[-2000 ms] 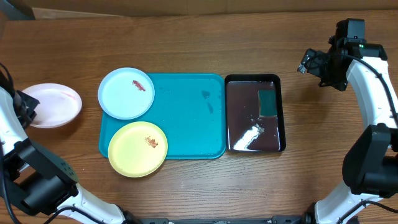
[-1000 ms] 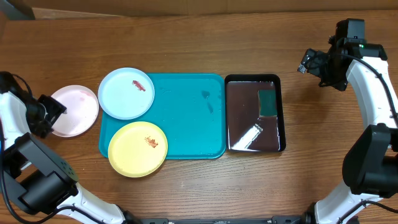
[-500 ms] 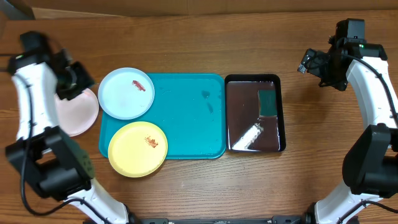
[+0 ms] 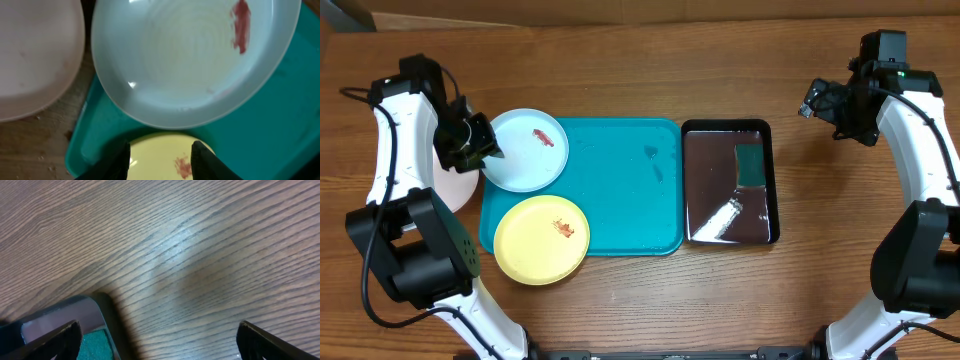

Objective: Clean dirty plates on tray and stack at the side
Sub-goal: 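Release the white plate and move the left gripper to the yellow plate, then grip the yellow plate's rim with the left gripper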

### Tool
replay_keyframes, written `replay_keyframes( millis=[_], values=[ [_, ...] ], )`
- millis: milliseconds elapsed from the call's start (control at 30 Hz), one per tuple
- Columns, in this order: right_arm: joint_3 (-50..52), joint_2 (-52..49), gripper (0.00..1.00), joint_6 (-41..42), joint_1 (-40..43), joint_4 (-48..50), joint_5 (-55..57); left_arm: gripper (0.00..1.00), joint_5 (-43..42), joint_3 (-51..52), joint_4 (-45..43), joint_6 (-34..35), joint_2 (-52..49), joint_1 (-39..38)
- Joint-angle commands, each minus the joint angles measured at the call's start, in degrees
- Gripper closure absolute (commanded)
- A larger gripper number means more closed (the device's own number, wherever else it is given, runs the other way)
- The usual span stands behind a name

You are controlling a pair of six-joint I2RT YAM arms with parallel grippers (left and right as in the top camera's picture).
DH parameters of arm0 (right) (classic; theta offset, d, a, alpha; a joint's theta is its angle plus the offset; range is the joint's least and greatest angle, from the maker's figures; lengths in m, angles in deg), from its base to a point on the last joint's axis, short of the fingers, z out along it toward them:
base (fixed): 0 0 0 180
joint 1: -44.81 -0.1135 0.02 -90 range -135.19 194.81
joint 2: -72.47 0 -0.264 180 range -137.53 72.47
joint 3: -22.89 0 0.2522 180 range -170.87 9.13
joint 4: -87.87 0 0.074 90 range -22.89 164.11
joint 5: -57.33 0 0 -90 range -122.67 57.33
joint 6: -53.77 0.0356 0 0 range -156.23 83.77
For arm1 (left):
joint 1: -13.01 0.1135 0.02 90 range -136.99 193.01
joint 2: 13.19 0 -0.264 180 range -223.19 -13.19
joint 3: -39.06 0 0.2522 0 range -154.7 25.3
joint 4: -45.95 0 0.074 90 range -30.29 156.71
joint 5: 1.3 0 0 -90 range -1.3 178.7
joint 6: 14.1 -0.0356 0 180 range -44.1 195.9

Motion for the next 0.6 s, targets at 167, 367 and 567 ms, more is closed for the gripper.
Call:
replay_keyframes(
  millis=[167, 367, 567],
  values=[
    [-0.5, 0.3, 0.0, 0.3, -0.1, 0.3, -0.3, 0.58, 0.7, 4.7, 5.3, 1.9, 15.3, -6.3],
    [-0.5, 0.3, 0.0, 0.3, -0.1, 0.3, -0.3, 0.55, 2.0, 18.0, 2.6, 6.4, 30.5, -12.7],
    [-0.5, 0.3, 0.0, 0.3, -0.1, 0.3, -0.3, 0.52, 7.8, 29.5, 4.7, 13.7, 44.0, -15.2]
  ],
)
